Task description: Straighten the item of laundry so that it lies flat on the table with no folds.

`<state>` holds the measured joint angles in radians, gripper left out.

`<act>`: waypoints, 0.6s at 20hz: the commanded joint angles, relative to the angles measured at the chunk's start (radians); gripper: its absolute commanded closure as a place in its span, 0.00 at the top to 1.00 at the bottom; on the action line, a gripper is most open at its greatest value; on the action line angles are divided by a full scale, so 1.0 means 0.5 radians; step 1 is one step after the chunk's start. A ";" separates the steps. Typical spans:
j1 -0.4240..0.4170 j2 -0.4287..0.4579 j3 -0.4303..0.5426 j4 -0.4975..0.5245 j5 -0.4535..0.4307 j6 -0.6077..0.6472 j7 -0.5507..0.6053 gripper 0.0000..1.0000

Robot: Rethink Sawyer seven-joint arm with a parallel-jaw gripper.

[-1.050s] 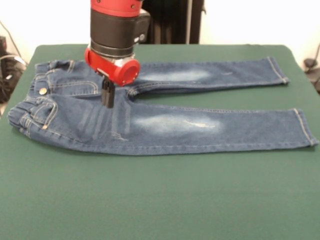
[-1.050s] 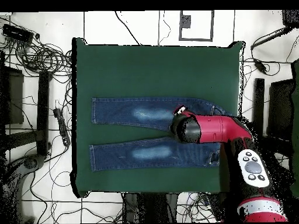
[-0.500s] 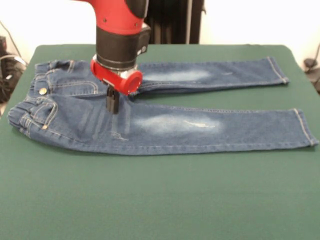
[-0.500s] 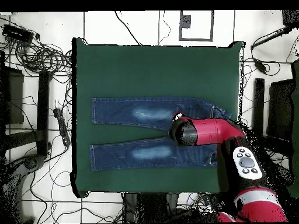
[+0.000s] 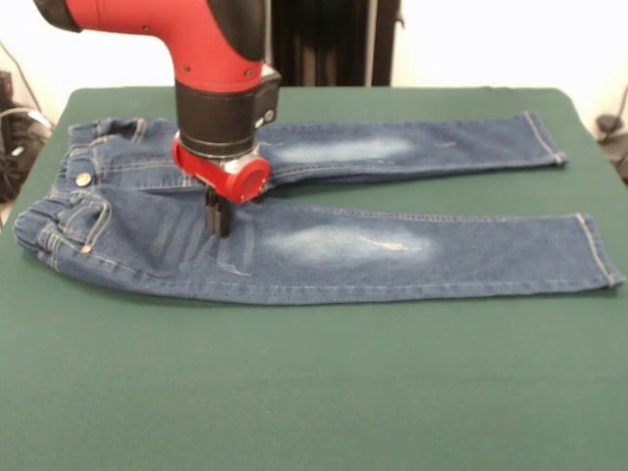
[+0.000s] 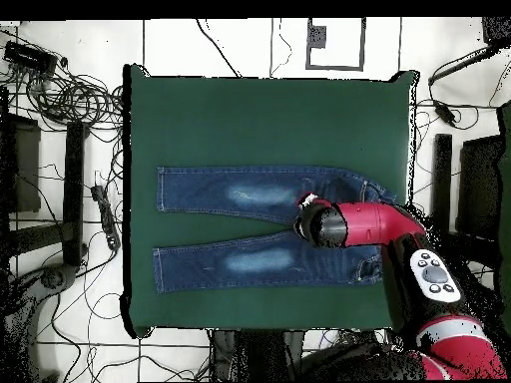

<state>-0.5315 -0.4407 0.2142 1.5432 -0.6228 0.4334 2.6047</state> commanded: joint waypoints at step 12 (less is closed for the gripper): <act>-0.129 0.019 0.498 -0.144 -0.024 0.458 -0.700 0.00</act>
<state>-0.6054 -0.4413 0.3132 1.5238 -0.6274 0.5483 2.5972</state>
